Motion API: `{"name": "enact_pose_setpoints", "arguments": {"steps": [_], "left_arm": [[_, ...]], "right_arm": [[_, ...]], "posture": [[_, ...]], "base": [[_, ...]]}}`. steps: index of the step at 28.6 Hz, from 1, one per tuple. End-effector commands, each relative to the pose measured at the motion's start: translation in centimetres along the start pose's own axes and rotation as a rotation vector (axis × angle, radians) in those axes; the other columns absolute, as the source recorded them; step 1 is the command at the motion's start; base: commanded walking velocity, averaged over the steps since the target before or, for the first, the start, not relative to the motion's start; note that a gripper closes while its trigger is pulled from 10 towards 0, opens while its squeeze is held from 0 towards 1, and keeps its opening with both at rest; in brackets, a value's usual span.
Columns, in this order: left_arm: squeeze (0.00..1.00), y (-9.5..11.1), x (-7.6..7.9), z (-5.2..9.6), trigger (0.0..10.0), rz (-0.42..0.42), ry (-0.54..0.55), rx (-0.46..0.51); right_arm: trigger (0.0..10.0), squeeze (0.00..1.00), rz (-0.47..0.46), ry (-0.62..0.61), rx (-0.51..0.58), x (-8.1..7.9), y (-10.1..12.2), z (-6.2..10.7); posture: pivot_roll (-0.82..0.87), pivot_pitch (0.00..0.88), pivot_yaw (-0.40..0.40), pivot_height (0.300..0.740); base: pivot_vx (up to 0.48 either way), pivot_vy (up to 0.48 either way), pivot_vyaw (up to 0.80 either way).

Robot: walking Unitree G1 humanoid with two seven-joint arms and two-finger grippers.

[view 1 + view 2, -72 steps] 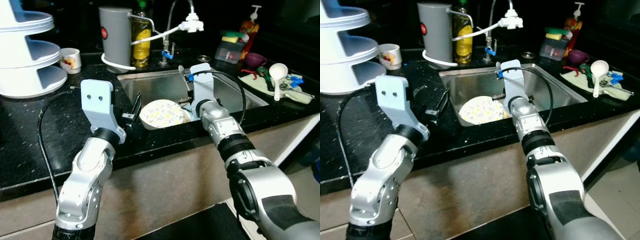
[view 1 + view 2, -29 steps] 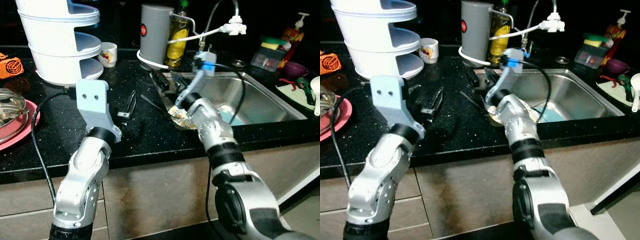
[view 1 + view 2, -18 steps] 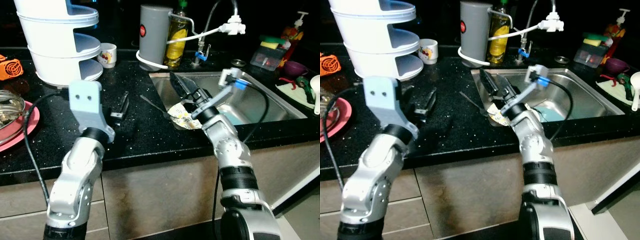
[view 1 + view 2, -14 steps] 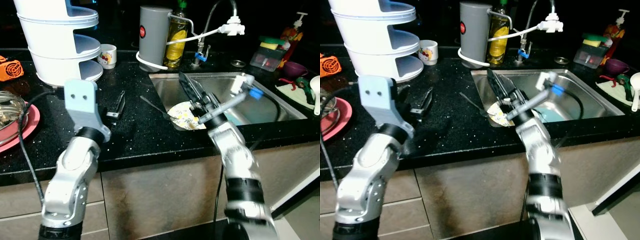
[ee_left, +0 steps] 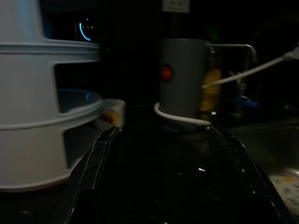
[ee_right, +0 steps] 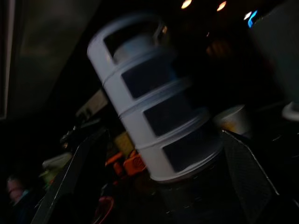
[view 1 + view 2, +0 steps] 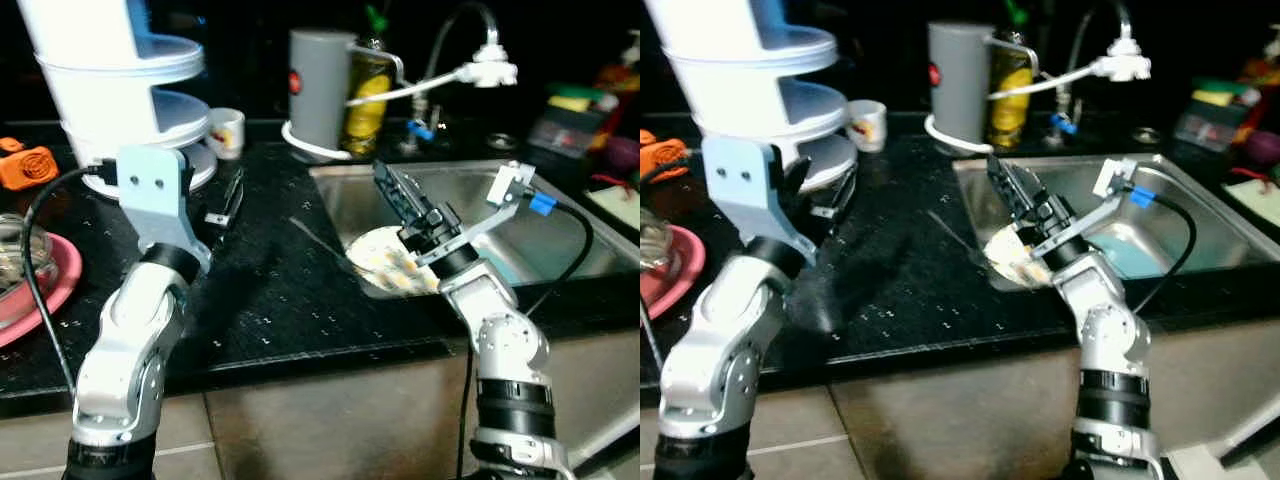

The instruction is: Kitchen organization

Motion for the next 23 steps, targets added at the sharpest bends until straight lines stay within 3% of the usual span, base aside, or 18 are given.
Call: {"name": "enact_pose_setpoints", "arguments": {"steps": [1,5,10,11,13,17,21,23], "left_arm": [[0.00,-0.1,0.3,0.0,10.0,0.012,-0.015,-0.004],[0.00,0.2,1.3,0.3,10.0,0.028,-0.050,0.002],[0.00,0.0,1.9,0.5,10.0,0.044,-0.067,-0.004],[0.00,0.0,2.0,0.5,10.0,0.049,-0.069,-0.005],[0.00,0.0,2.0,0.5,10.0,0.051,-0.070,-0.006],[0.00,-0.1,2.1,0.7,10.0,0.055,-0.071,-0.012],[0.00,-0.3,2.1,0.8,10.0,0.056,-0.069,-0.018],[0.00,-0.4,2.1,0.9,10.0,0.057,-0.069,-0.022]], "right_arm": [[10.0,0.00,0.007,0.002,-0.010,-0.2,0.1,-0.1],[10.0,0.00,0.032,0.005,-0.050,-0.3,-0.1,-0.2],[10.0,0.00,0.161,-0.017,-0.181,0.1,-0.7,-0.4],[10.0,0.00,0.273,-0.040,-0.277,0.5,-1.0,-0.6],[10.0,0.00,0.333,-0.055,-0.340,0.8,-1.3,-0.6],[10.0,0.00,0.577,-0.112,-0.521,1.9,-0.2,-0.9],[10.0,0.00,0.645,-0.114,-0.582,1.7,1.1,-1.2],[10.0,0.00,0.722,-0.095,-0.727,1.6,0.5,-0.5]], "posture": [[0.05,0.000,-0.072,0.740],[0.06,0.000,-0.076,0.740],[0.06,0.000,-0.079,0.740],[0.06,0.000,-0.082,0.740],[0.06,0.000,-0.083,0.740],[0.07,0.000,-0.090,0.740],[0.07,0.000,-0.092,0.740],[0.06,0.000,-0.092,0.740]], "base": [[0.330,0.000,0.00],[0.068,0.000,0.00],[0.000,0.000,0.00],[0.000,0.000,0.00],[0.000,0.000,0.00],[0.000,0.000,0.00],[0.000,0.000,0.00],[0.000,0.000,0.00]]}}
Point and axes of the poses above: a point about 5 cm out from each wrist's last joint towards the gripper, its own z axis pointing back from the gripper into the wrist, its own y axis along the axis of the wrist's last joint, x = y × z, the point moved 2 cm from there along -z, pointing out of the wrist towards the gripper, and after that the axes turned 8 degrees about -z, right-handed, at the moved point
